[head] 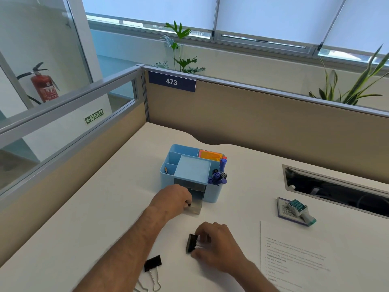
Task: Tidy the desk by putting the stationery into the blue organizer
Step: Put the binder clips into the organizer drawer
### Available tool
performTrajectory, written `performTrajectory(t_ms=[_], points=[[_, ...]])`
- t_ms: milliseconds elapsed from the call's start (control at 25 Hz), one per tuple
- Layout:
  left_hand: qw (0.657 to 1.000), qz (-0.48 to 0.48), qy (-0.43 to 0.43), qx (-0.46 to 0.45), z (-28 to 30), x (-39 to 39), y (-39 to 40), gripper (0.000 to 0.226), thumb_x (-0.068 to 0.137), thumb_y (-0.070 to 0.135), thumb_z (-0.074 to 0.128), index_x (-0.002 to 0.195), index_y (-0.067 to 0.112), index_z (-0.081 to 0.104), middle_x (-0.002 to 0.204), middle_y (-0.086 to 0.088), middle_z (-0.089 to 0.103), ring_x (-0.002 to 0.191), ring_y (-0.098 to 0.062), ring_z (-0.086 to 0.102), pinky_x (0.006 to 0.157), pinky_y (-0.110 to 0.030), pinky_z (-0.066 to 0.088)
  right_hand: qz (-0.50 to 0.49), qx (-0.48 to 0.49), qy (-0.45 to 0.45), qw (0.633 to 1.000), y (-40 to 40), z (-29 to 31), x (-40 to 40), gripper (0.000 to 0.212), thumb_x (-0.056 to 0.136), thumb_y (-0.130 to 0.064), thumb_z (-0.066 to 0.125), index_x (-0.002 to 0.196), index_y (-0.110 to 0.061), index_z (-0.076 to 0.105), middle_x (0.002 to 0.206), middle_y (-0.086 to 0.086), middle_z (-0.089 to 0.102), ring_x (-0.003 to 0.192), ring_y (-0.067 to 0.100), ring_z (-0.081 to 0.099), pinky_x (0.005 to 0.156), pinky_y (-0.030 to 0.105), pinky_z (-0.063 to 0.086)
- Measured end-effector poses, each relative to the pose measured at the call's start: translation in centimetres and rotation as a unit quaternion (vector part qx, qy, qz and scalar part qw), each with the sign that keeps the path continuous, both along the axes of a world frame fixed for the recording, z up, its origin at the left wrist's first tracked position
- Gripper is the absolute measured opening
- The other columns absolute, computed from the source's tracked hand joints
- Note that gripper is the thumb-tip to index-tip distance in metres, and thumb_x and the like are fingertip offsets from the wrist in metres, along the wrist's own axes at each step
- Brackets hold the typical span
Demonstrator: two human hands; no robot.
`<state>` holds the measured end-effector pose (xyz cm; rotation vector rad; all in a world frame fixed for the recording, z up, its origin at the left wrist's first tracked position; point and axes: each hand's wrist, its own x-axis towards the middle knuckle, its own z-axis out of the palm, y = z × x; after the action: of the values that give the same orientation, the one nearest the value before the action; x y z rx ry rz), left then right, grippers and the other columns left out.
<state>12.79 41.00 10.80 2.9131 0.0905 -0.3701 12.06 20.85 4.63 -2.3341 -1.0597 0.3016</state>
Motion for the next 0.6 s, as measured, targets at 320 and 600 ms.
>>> performTrajectory(t_ms=[320, 600], points=[[0.962, 0.047, -0.089, -0.253, 1.6, -2.0, 0.1, 0.026, 0.088, 0.036, 0.069, 0.113, 0.027, 0.071, 0.11, 0.009, 0.072, 0.096, -0.006, 0.065, 0.09, -0.029, 0.055, -0.126, 0.201, -0.024, 0.971, 0.4, 1.4, 1.0, 0.023, 0.071, -0.012, 0.084, 0.075, -0.028, 0.067, 0.069, -0.019, 0.067, 0.06, 0.003, 0.059, 0.058, 0.013, 0.045], [0.944, 0.016, -0.114, -0.308, 1.9, -2.8, 1.1, 0.029, 0.08, 0.019, 0.079, 0.108, 0.026, 0.075, 0.103, 0.007, 0.075, 0.09, -0.004, 0.068, 0.081, -0.016, 0.055, -0.119, 0.268, -0.129, 0.947, 2.6, 3.3, 2.2, 0.02, 0.074, -0.003, 0.08, 0.081, -0.019, 0.07, 0.078, -0.009, 0.071, 0.066, 0.005, 0.062, 0.059, 0.024, 0.056]])
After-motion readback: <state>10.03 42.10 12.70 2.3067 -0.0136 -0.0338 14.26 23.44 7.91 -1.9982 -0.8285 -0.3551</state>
